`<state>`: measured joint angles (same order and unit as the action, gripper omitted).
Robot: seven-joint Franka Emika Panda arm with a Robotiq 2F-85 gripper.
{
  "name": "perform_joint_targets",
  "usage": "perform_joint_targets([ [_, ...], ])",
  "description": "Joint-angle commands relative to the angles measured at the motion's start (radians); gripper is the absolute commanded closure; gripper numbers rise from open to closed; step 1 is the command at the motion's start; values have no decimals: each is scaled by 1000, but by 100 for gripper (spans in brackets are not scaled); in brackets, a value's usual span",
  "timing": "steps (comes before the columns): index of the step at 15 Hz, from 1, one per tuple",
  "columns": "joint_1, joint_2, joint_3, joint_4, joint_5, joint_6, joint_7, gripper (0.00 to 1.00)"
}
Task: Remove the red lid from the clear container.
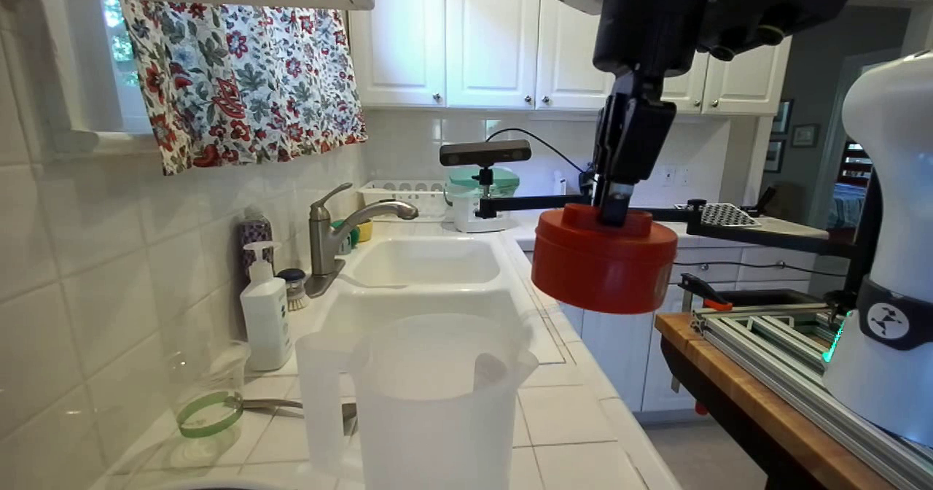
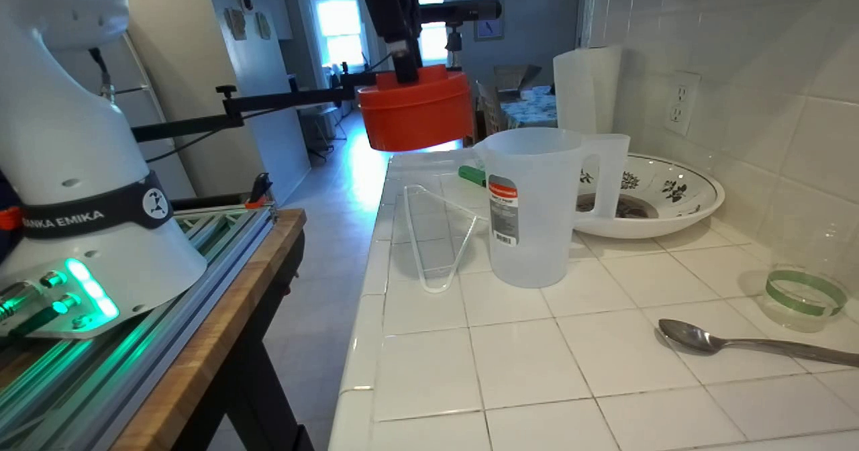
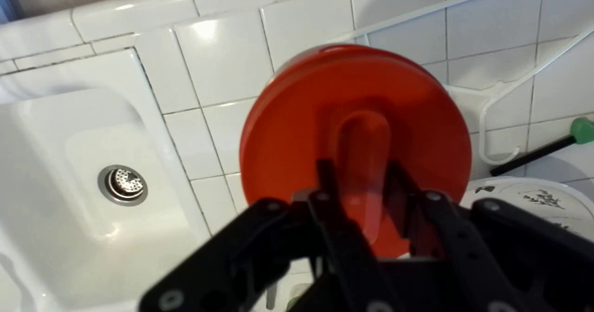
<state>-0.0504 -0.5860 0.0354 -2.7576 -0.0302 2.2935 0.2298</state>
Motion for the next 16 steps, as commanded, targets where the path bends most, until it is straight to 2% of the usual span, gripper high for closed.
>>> perform_joint_targets([
  [1,-51,-16,-12,1,-18,-1,-3,92],
  [9,-160,81,-41,-15,-97,87,-4,92],
  [16,-210,247,-63,-22,-186,297,-7,92],
])
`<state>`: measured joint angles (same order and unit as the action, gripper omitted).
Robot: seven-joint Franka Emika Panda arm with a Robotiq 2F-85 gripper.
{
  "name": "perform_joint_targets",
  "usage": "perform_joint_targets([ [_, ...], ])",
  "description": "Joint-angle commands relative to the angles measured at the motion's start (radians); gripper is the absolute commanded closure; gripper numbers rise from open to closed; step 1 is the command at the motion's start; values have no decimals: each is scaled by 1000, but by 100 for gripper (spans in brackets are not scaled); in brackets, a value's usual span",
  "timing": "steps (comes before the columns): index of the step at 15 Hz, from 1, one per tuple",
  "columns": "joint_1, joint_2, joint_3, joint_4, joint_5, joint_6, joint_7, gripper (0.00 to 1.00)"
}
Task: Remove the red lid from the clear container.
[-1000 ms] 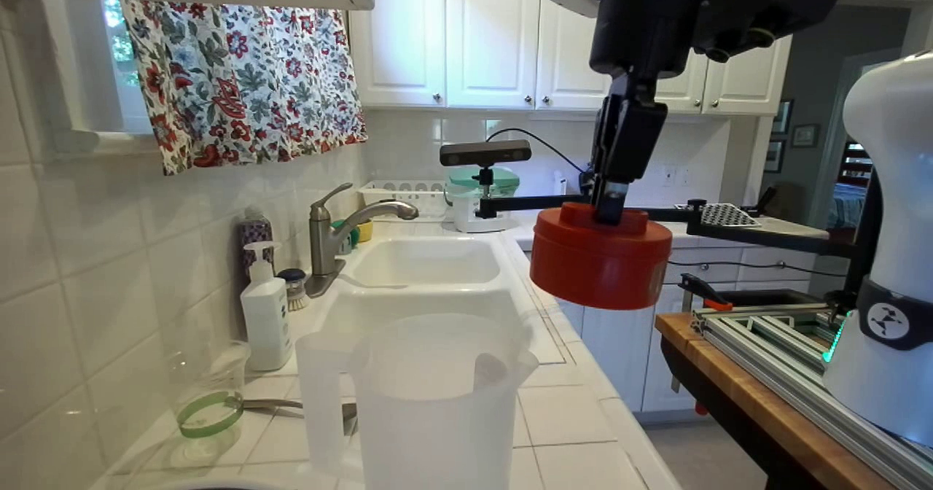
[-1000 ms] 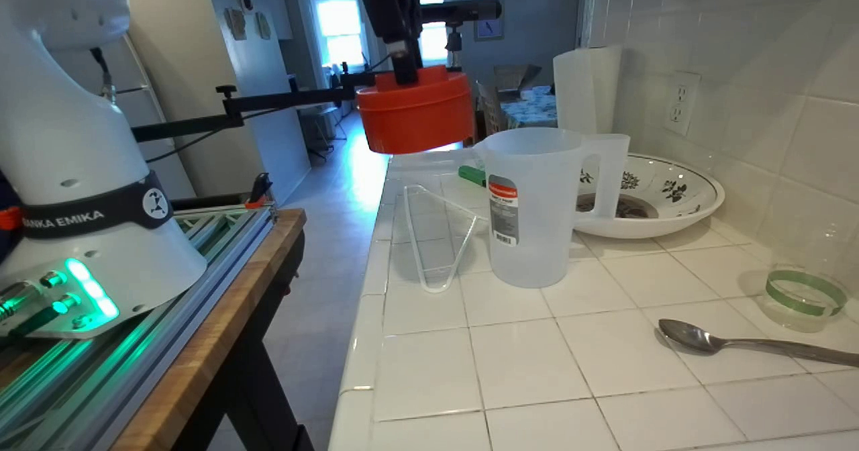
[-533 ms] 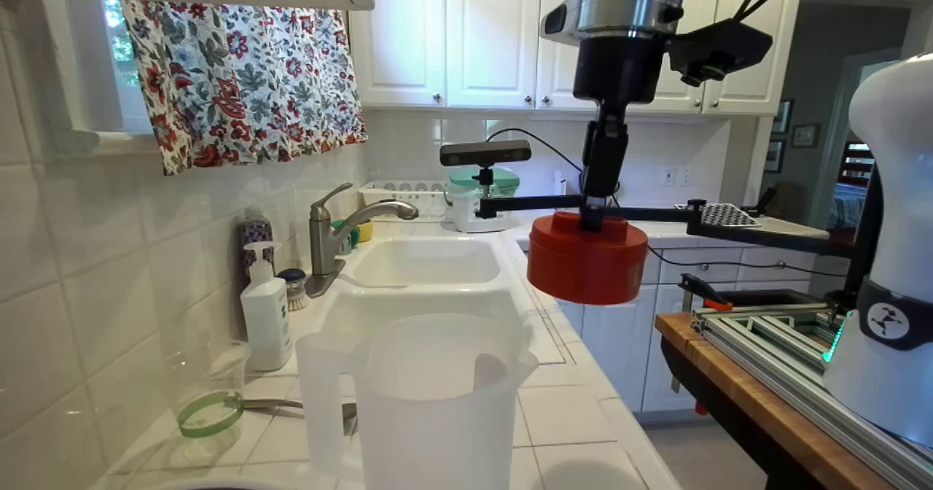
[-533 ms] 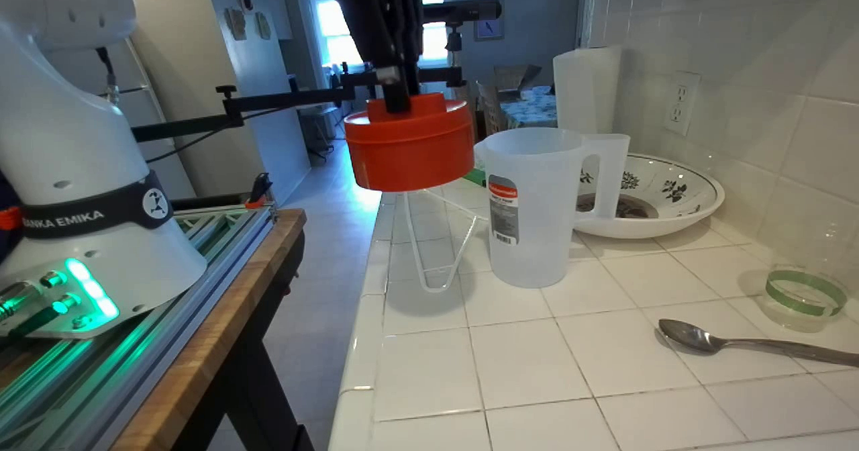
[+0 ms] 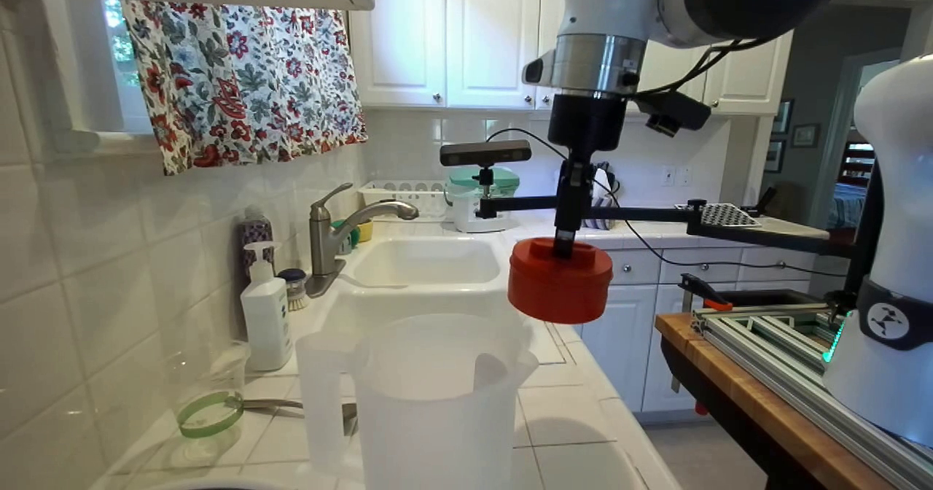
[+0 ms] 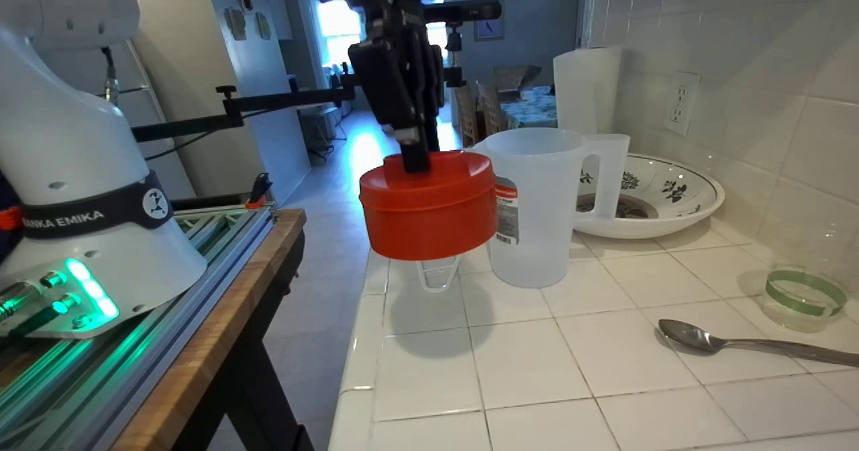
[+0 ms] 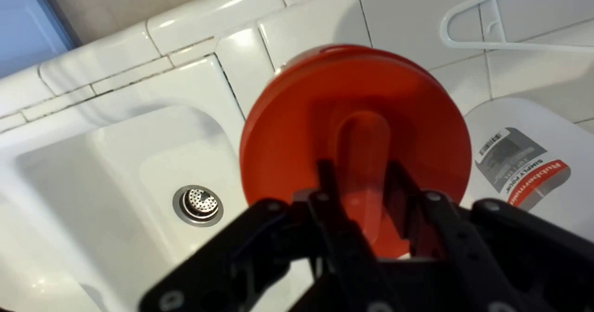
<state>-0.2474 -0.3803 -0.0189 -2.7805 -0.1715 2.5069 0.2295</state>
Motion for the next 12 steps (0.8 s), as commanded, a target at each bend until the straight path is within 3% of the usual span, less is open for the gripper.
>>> perform_joint_targets([
  [1,-16,61,-8,0,-57,109,-3,92],
  [12,-11,312,-53,-1,-113,444,-20,92],
])
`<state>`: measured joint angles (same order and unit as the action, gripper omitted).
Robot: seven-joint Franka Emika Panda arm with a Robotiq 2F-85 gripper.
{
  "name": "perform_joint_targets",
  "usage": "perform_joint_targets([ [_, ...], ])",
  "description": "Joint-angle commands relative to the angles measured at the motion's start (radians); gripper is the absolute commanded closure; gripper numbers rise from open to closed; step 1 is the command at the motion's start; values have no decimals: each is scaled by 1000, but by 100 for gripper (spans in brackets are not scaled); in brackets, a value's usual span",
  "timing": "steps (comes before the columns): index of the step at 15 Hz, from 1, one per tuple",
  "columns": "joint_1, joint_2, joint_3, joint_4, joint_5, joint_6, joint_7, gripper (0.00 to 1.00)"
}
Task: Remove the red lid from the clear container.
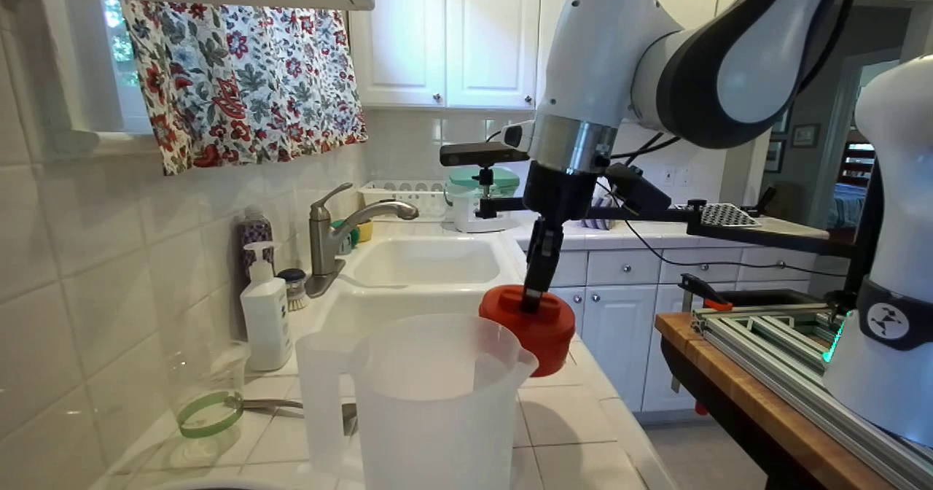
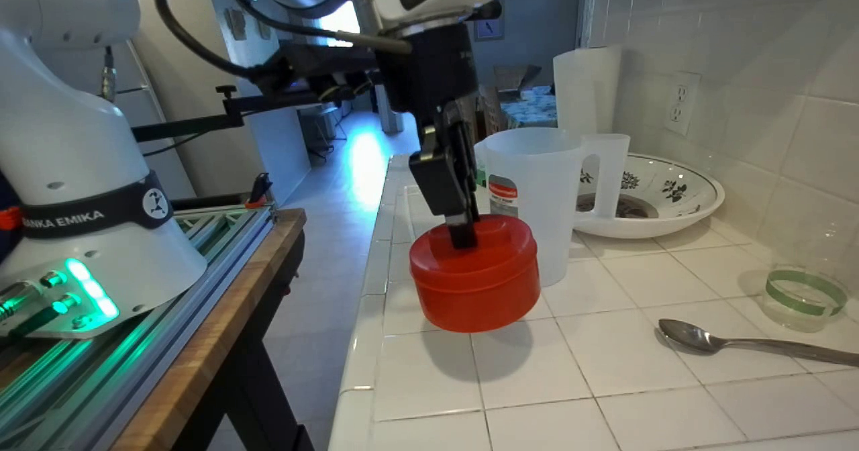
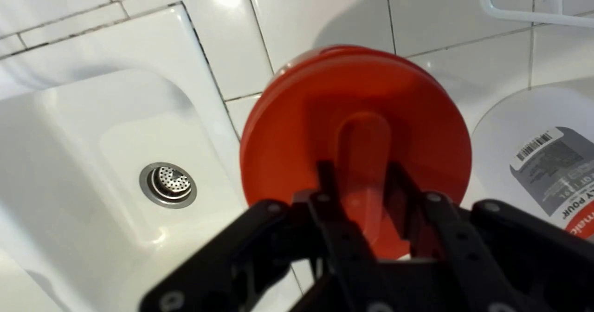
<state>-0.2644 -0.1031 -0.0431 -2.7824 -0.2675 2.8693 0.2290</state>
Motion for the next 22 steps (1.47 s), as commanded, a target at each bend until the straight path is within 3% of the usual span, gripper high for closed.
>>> perform_joint_targets([
  [1,10,57,-38,1,-14,106,-21,92],
  [5,34,124,-73,1,-1,186,-36,92],
  [6,3,137,-45,0,-13,203,-28,92],
  [14,-34,262,-7,1,-20,347,-24,92],
  [17,-25,271,-34,1,-39,351,-17,92],
  [18,-11,285,-25,2,-1,327,-3,70],
  [22,-11,287,-32,4,-8,331,-3,70],
])
